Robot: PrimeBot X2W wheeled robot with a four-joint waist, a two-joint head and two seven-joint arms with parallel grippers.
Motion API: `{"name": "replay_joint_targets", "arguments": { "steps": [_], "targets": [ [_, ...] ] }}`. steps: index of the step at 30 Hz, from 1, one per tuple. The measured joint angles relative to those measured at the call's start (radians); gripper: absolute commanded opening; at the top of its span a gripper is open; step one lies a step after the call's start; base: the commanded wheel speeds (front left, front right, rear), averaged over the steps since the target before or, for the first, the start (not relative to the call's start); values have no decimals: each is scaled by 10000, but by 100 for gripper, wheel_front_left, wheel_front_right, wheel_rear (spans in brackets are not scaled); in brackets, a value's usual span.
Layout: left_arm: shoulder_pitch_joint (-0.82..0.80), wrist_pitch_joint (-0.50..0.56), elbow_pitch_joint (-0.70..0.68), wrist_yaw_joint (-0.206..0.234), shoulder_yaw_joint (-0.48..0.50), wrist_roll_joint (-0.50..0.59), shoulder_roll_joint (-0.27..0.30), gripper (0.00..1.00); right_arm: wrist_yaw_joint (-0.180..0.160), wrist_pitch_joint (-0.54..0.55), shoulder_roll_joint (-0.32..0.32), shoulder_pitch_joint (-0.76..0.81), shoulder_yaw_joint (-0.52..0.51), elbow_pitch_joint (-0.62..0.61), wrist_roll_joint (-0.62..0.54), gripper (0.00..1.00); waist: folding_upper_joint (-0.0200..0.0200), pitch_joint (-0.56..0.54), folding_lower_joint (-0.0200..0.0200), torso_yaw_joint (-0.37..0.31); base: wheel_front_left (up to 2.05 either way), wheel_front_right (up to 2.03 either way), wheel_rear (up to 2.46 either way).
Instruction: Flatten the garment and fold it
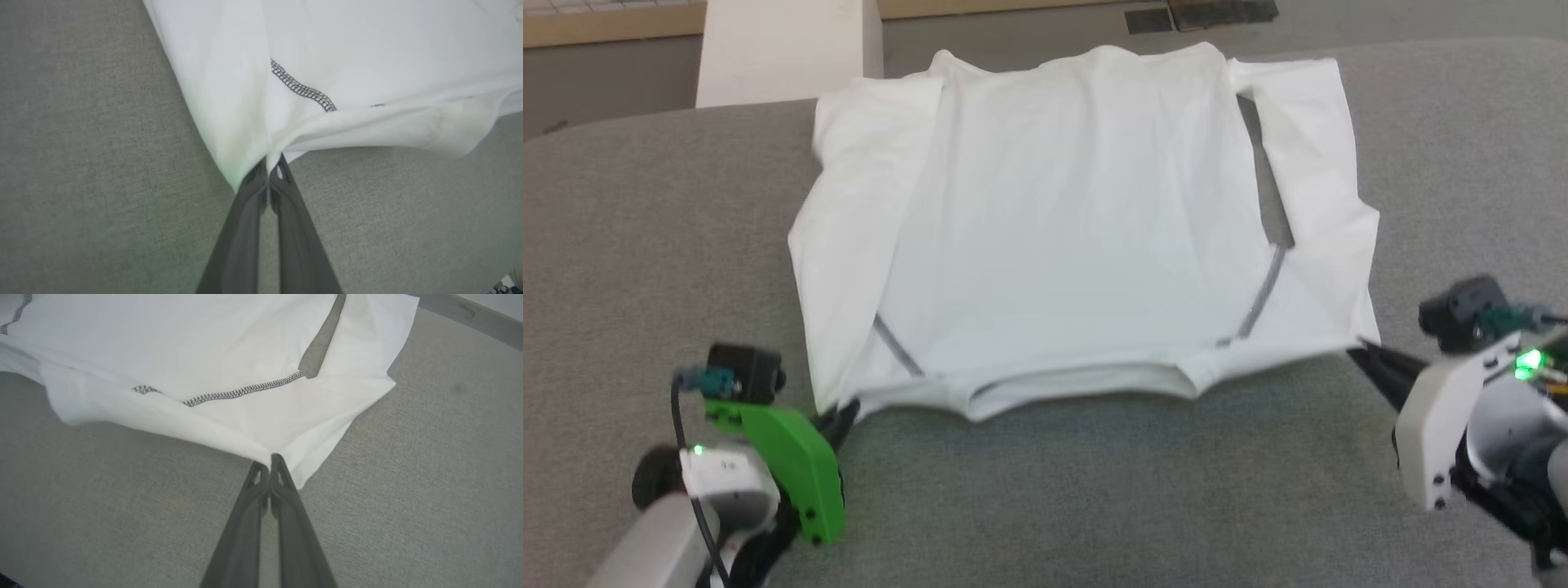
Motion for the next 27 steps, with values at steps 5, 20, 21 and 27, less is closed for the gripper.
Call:
{"name": "replay_joint_targets", "arguments": {
  "steps": [5, 20, 21, 27],
  "targets": [
    [1258, 257, -623, 619, 104, -405, 86, 0, 0, 617, 571, 1290, -704, -587, -355, 0, 0, -269, 0, 161, 0, 0, 0],
    [3839, 324, -1315, 1438, -105, -1241, -357, 0, 0, 2742, 2500, 4261, -2809, -1204, -1074, 0, 0, -996, -1, 595, 0, 0, 0],
    [3844, 272, -1290, 1438, -128, -1239, -387, 0, 2, 2867, 2594, 4381, -2861, -1206, -1120, 0, 0, -1018, -1, 616, 0, 0, 0],
    [3841, 109, -1028, 1438, -257, -1208, -558, 0, 0, 3152, 3185, 4725, -3126, -1060, -1513, 0, 0, -1117, 0, 625, 0, 0, 0]
  ]
}}
